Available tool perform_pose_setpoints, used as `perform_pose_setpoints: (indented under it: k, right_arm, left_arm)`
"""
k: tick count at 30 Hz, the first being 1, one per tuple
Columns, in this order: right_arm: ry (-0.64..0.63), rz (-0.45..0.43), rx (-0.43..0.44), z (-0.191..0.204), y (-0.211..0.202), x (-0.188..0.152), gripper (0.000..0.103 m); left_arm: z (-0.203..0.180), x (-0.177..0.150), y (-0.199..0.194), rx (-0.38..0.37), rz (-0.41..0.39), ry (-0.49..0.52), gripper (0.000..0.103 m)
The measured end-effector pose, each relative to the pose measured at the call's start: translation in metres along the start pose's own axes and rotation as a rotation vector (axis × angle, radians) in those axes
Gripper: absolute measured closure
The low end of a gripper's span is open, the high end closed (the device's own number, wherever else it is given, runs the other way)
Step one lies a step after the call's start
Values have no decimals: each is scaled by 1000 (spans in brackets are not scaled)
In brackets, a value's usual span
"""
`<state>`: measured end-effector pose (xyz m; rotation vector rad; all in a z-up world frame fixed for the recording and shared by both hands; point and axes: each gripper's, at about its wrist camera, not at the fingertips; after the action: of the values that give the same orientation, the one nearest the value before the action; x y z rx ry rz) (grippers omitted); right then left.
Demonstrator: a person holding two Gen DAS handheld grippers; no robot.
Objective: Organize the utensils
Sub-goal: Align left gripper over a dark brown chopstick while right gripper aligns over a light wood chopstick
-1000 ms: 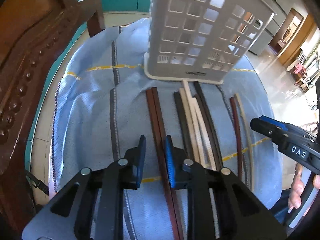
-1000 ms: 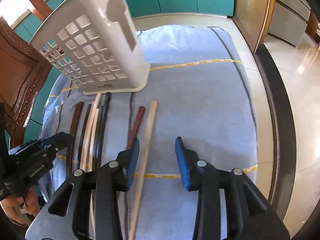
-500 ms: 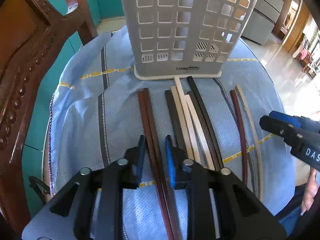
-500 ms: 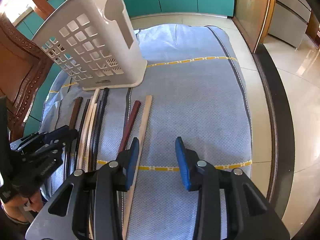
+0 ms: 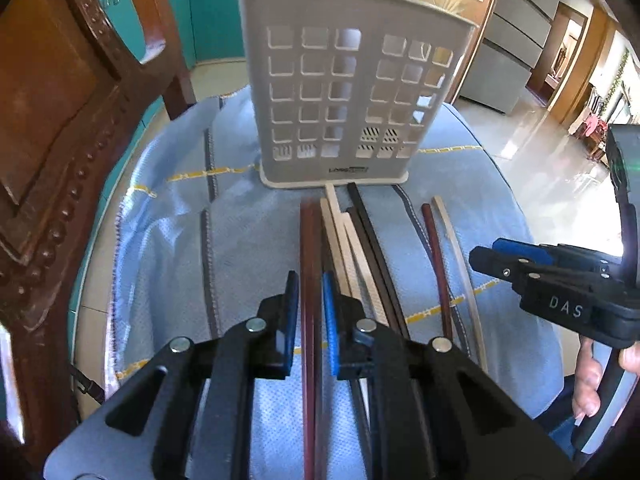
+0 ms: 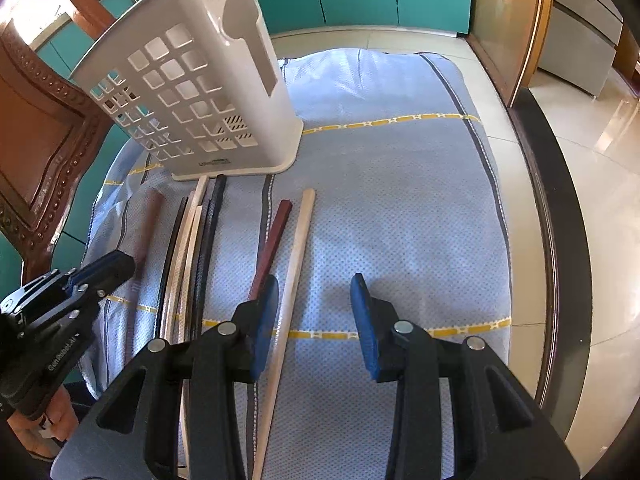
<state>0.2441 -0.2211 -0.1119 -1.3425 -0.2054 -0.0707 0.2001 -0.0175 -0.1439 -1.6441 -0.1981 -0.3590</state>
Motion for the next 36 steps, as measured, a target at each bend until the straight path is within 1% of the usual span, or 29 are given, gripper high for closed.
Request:
perform_pose_setpoints:
  k: [3,6,7,10,13,16,17,18,19,20,21,23,26,27,28,30,36]
  right_arm:
    - [0,5,-3,1,2,1,65]
    - [-6,9,-8,4,4,1,64]
    - [-8,10,-10,5,5,1,64]
    - [-20,14,-22,10,8,0,64]
    - [-42,18,-52,17,13,-1,64]
    - [-79,5,-99,25,15,-4,64]
    - [-94,1,-113,28,15,-5,66]
    - [-110,-3,-126,31,16,-6,74]
    - [-123,-5,-132,33,17,-7,80]
    - [-134,-3,-125,35,17,-7,89]
    - [-148,0,-119,36,17,-8,93]
    - [-171,-6,-137,40,17,-10,93]
    - [-207,-52,-255,43,14,-12,95]
    - [-208,-61,-275,44,15,-12,95]
    - [-205,-61,-272,44,14,-12,95]
    - [-193,-50,-231,42,14,-12,95]
    - [-188,-50,-224,43,14,-13,95]
  left_arm:
    - [10,-1,-8,16,-6,-15,88]
    - [19,-2,-11,26,4,-32,81]
    - [14,-1,-5,32,8,-35,78]
    - [11,0,1,49,19,-42,73]
    - [11,0,4,54,26,-49,68]
    - [13,0,5,59,29,-57,66]
    - [13,0,5,61,30,-59,66]
    - [13,0,6,62,30,-60,66]
    - [14,0,6,63,31,-62,66]
    - [14,0,6,64,32,-62,66]
    - [14,0,6,65,32,-62,66]
    - [15,0,7,66,33,-62,66]
    - [15,0,6,68,34,-63,65]
    - [15,0,6,68,34,-63,65]
    - [15,0,7,68,34,-63,64]
    - [14,0,7,69,36,-60,63]
    - [10,0,9,70,40,-48,60]
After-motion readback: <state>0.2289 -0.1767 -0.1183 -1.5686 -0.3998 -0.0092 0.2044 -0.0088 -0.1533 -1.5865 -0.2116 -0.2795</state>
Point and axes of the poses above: each gripper's, at about its wrist camera, not at the fingertips, and y roughly the way its jaws point, z to its left, x to its top, and after that the axes turned 13 degrees about z, right-handed
